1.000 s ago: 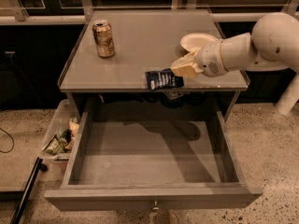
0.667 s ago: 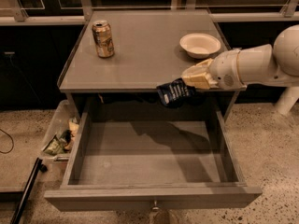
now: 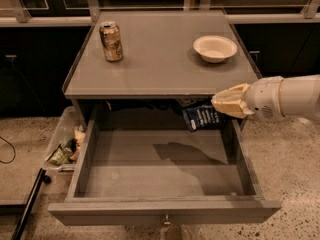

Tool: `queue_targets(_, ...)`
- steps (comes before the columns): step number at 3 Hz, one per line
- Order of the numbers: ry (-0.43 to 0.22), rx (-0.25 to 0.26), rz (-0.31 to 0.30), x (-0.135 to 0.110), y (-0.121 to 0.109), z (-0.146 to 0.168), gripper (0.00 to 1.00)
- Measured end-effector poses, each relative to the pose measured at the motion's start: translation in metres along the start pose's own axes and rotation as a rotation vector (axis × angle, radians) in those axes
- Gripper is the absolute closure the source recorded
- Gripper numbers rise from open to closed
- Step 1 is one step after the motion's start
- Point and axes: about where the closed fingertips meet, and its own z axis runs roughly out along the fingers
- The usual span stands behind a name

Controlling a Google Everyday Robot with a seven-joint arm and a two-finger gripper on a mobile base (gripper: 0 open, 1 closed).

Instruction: Place rxbar blueberry into top drawer

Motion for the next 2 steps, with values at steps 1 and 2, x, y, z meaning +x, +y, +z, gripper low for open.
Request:
queue_targets(1, 0.000, 0.000, -0.001, 0.000, 0.000, 0.000, 1.00)
queue_targets(2, 0.049, 0.000, 0.005, 0.021, 0.014, 0.016, 1.00)
